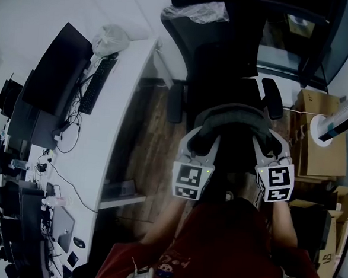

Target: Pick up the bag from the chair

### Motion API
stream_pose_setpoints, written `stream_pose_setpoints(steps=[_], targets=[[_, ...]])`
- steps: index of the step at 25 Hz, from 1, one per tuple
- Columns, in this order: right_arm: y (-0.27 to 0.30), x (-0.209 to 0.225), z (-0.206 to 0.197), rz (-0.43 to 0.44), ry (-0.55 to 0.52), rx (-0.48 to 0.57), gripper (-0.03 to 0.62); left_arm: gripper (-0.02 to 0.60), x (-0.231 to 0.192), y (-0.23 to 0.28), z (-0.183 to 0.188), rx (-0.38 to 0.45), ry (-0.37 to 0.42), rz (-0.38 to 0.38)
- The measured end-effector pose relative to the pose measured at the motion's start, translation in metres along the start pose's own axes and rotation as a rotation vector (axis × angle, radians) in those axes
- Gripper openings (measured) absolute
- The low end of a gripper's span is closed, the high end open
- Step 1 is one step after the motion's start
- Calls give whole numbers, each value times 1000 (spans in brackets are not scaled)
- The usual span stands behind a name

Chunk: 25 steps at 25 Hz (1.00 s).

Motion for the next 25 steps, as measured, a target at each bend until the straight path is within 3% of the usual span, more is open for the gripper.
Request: stream_pose_setpoints(steps=[25], targets=[[9, 5, 11, -7, -7, 11, 144, 172, -8, 8, 10, 10, -2, 7]])
Point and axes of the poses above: the fingertips, and each gripper's own axes: y forward along the fingers, x to its right, z out of its top, the point moved 3 cm from there along -y, backward along the fingers, and after that the axes turned 10 degrees about -z, right-handed, at the moved point
